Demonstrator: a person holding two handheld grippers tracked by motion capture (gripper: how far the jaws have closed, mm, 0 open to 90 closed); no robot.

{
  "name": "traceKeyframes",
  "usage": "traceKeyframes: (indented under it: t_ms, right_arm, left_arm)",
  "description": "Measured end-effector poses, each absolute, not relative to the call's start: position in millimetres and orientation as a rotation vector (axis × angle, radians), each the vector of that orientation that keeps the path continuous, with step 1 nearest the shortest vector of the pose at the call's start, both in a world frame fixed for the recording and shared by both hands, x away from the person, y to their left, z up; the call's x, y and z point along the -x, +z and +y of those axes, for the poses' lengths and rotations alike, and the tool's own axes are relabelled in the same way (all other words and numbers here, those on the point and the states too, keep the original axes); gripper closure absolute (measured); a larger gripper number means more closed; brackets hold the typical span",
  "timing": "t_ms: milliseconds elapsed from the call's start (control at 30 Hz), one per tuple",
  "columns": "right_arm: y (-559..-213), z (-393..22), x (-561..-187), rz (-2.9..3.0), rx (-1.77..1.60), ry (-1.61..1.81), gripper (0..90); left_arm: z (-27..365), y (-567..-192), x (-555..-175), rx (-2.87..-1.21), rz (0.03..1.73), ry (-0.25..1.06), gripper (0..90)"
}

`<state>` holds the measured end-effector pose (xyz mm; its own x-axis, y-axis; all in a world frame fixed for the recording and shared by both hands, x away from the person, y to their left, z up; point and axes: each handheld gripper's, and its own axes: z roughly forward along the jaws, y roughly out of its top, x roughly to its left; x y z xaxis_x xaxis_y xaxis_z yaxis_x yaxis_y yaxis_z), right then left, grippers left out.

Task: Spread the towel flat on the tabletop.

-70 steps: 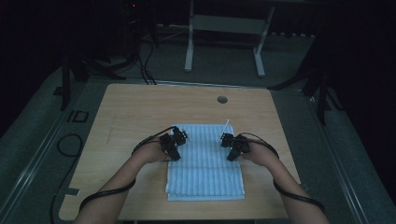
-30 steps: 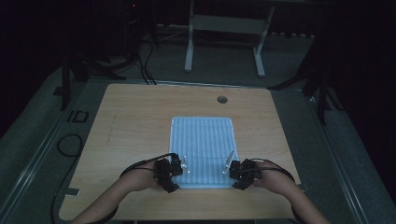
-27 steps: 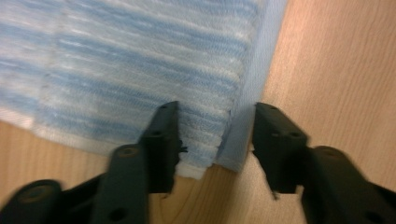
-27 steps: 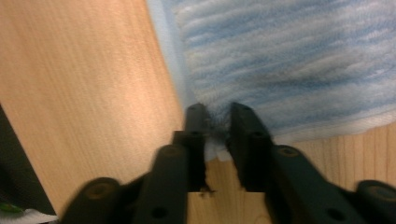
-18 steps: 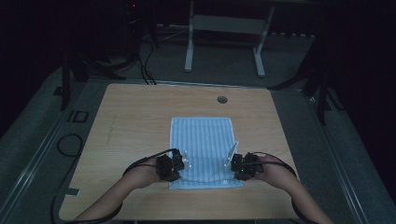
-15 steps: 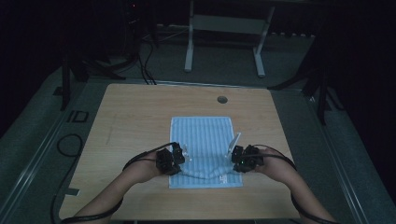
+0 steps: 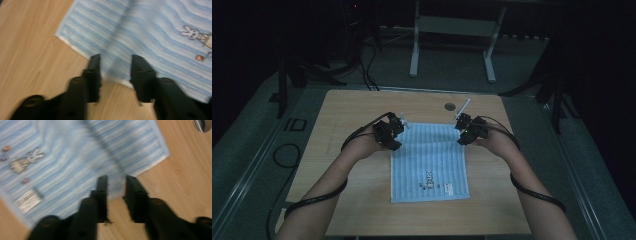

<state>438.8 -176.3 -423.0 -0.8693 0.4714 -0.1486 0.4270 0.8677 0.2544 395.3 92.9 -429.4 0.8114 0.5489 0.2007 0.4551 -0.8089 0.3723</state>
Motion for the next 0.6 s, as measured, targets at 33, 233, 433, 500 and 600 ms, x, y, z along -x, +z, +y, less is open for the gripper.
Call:
traceKeyframes:
  t_ms: [33, 233, 433, 500, 600]
  right_arm:
    - [-427, -176, -436, 2.852, -0.665, 0.306, 69.1]
    - [-450, -173, -400, 2.958, -0.520, 0.257, 64.9]
    - [-486, -178, -344, 3.096, -0.362, 0.242, 61.9]
    - [-502, -179, -328, 3.120, -0.302, 0.178, 59.6]
    - [-509, -179, -326, 3.134, -0.287, 0.138, 59.5]
  left_arm:
    - [92, -430, -390, -2.697, 0.745, 0.406, 54.5]
    - [83, -462, -346, -2.778, 0.577, 0.258, 47.0]
    - [77, -494, -309, -2.826, 0.488, 0.105, 49.0]
    - [73, -504, -303, -2.851, 0.455, 0.078, 49.9]
    - [71, -508, -304, -2.857, 0.460, 0.059, 49.9]
